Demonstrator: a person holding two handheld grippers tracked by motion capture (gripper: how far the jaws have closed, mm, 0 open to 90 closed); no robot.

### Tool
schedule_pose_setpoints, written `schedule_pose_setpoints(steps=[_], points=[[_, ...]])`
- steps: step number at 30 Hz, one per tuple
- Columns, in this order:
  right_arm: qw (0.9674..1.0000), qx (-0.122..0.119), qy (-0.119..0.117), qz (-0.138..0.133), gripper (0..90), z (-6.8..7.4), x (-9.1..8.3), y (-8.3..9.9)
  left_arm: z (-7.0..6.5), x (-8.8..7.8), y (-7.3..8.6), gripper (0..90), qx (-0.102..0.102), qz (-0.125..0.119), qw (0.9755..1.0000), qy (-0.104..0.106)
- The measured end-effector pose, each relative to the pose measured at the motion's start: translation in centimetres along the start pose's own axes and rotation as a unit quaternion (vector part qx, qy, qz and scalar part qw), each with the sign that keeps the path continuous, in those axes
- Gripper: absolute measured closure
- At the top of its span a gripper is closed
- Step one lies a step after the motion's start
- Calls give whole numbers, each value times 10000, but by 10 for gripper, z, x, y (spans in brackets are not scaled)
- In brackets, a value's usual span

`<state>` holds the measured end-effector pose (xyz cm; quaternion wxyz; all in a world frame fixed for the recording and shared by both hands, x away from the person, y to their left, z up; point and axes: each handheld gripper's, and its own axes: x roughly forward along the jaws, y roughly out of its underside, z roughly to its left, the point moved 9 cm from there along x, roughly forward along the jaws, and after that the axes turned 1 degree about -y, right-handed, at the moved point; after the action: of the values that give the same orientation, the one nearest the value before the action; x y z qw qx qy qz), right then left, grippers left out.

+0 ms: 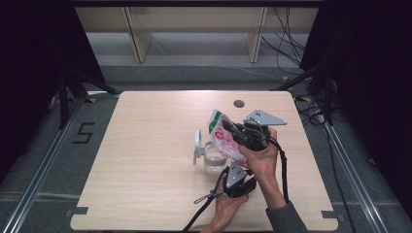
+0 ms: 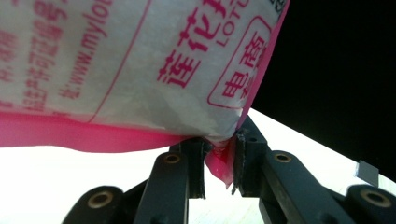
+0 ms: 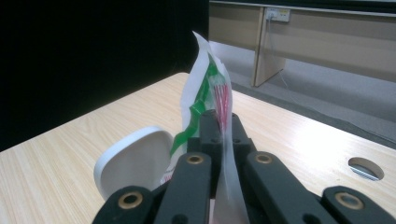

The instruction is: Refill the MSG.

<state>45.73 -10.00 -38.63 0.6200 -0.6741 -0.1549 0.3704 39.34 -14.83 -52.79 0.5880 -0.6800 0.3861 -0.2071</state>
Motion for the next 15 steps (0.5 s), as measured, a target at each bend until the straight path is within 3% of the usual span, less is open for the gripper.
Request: schedule_pose_setpoints(steps=[1,4,6,7,15], points=[[10000,-94,-32,-5,900,-1,1,-1,0,0,0,765,12,-20,10000,8],[10000,-19,-59,-9,900,0,3,0,1,1,0,765,-48,-28,10000,7],[9999,-133,-32,-28,900,-1,4,-1,1,2,-1,766,-32,-36,10000,24],[10000,-37,7,28,900,0,3,0,1,2,-1,766,-34,-39,10000,25],[9999,-137,-9,-9,900,3,6,-3,2,1,-3,766,-37,-78,10000,1]])
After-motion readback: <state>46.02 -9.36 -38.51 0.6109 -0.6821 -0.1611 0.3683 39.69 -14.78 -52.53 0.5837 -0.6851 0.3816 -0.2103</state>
